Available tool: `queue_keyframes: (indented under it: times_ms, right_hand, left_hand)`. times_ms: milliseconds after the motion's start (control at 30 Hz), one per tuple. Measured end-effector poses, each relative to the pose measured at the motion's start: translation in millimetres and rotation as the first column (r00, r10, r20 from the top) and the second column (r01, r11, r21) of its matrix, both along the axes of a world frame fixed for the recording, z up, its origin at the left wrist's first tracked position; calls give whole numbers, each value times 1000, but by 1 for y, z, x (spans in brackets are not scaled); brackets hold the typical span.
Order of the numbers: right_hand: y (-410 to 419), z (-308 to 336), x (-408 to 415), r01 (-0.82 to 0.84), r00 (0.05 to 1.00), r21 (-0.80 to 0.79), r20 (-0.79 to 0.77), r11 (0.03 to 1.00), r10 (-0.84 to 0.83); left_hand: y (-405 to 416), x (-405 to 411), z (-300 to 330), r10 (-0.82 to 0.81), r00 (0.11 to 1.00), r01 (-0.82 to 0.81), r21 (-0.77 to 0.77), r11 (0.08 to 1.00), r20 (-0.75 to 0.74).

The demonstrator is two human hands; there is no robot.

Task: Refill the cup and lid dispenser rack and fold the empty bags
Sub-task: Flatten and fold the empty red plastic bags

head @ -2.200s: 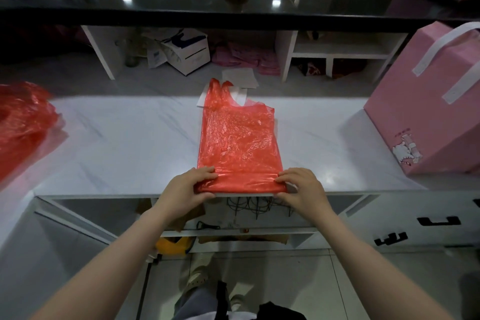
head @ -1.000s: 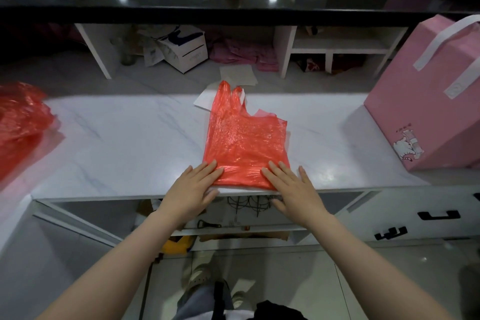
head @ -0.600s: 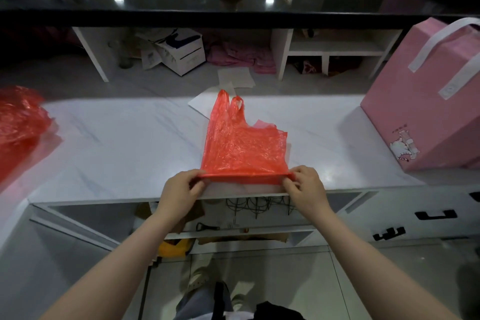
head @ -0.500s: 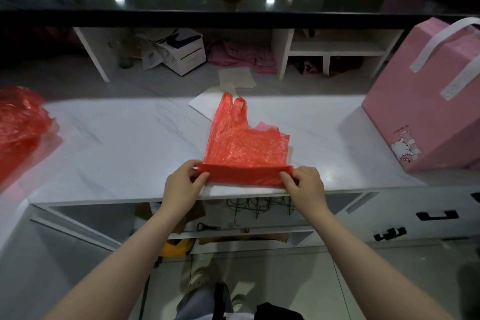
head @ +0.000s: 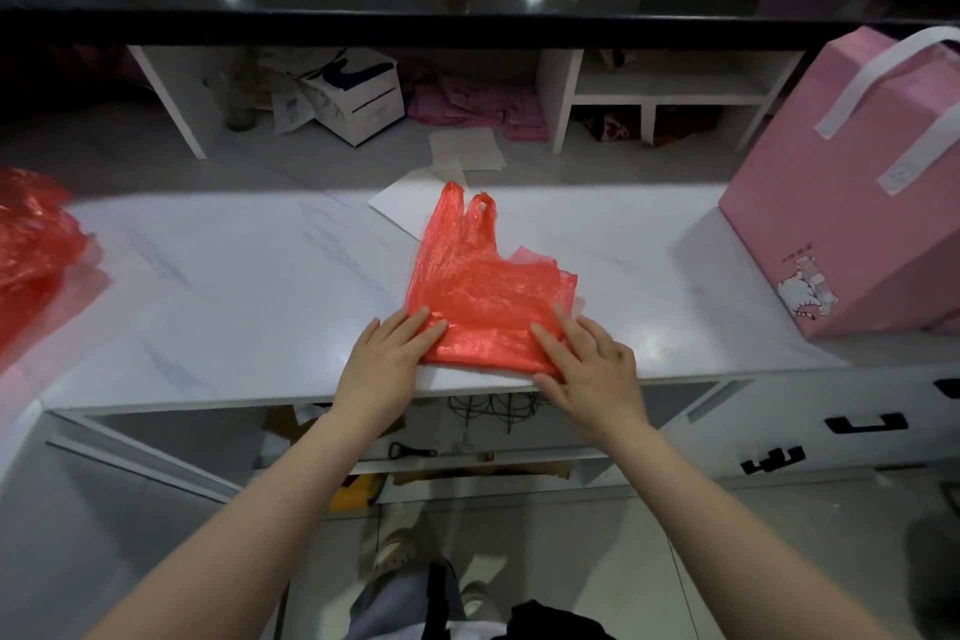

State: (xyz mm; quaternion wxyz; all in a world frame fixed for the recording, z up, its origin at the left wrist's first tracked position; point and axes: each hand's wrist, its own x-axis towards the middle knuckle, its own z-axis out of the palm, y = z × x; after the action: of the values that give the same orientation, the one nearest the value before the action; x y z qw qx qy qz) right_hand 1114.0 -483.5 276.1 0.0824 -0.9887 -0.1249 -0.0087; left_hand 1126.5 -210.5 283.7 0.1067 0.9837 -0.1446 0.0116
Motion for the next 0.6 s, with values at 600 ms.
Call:
queue_keyframes:
  times_ms: [600]
  right_hand:
    - [-5,8,12,224,968,473,-4,852,-253]
  left_hand:
    - [18,-10,15,185,970,-242,-543,804,-158]
